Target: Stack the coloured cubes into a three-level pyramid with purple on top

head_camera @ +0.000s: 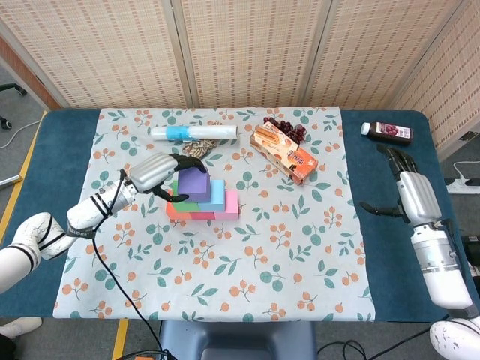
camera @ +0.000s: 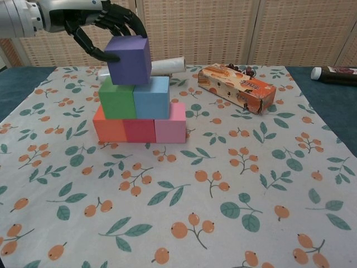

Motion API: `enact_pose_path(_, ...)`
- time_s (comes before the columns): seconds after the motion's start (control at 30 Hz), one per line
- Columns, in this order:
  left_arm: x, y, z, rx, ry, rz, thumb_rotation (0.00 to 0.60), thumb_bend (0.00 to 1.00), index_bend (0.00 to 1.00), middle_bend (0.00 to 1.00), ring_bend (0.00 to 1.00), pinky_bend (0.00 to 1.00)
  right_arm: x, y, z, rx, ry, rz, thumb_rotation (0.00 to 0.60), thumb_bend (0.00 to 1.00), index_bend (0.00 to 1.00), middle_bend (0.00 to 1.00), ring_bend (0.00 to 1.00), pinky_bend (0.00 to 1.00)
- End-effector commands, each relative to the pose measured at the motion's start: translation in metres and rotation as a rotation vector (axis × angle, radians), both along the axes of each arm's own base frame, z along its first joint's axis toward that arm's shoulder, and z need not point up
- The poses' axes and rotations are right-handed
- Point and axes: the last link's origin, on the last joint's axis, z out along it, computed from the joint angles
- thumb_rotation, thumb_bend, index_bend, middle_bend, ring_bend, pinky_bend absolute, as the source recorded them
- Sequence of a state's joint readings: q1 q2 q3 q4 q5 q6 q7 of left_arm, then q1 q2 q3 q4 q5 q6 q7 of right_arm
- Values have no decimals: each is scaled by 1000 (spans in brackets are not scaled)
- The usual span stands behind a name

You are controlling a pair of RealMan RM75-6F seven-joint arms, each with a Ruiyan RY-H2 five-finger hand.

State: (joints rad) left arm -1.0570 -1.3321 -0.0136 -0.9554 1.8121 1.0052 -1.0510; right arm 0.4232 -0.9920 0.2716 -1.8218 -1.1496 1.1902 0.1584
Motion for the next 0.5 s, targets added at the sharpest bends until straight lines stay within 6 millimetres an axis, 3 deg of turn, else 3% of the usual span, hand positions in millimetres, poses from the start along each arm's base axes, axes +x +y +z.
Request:
enact_pose_path(0.03,1,1,1,-10,9,-4,600,319,337,308,268,311,0,0,0,0,0,-1,600,0,0,85,0,0)
enact_pose_path(0.5,-3,4,-2,-6,28,-4,600,319,339,303,266,298,1,0,-1,2,1,-4,600,0,0,84,0,0)
